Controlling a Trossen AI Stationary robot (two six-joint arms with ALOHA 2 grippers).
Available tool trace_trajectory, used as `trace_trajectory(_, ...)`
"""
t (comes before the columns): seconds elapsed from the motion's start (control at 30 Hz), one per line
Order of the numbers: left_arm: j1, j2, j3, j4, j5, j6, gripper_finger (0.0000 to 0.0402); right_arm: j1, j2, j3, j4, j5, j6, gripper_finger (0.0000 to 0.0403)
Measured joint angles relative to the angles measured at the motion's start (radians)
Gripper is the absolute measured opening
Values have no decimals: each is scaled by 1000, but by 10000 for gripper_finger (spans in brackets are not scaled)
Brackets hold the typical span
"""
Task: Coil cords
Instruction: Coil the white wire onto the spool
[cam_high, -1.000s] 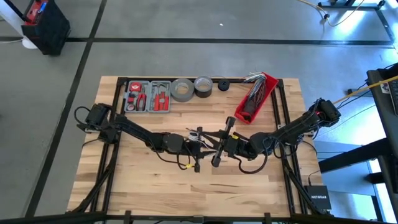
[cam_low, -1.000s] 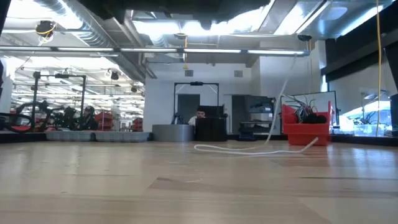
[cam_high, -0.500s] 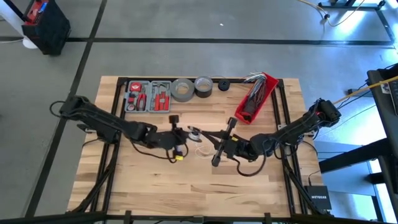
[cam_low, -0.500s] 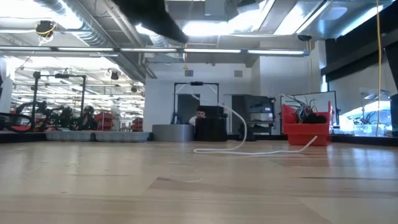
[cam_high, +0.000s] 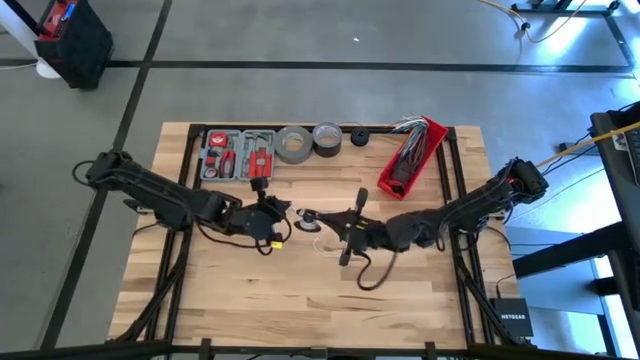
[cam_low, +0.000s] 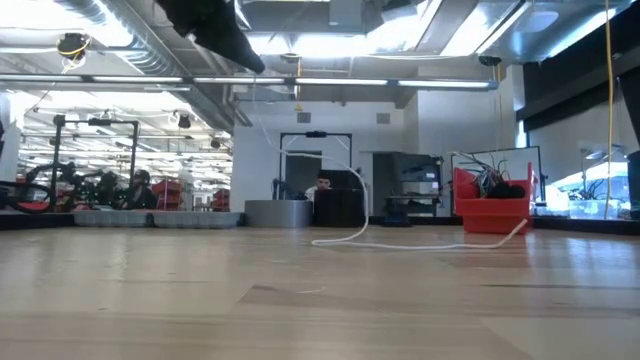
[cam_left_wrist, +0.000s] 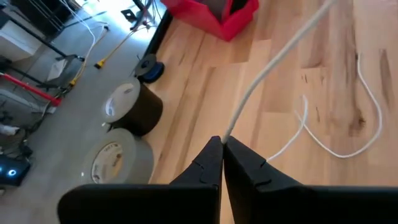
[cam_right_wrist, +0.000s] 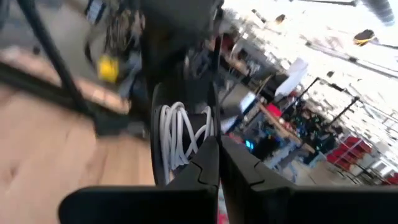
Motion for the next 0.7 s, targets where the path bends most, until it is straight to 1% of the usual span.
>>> trace_trajectory(0.17,-9,-3,0,-43,-3,-37,2,-34,0,0,-117,-12,0,5)
trace_trajectory(0.33,-30,-5,0,-38,-4,-66,5,-58,0,0,-221,-37,18,5)
trace_trajectory(0.6,-33,-5,1,-35,-5,-73,4,-62,0,0,-258,-46,42,5)
trace_trajectory(0.7,-35,-5,1,-34,-52,-74,2,-64,0,0,-265,-46,56,5)
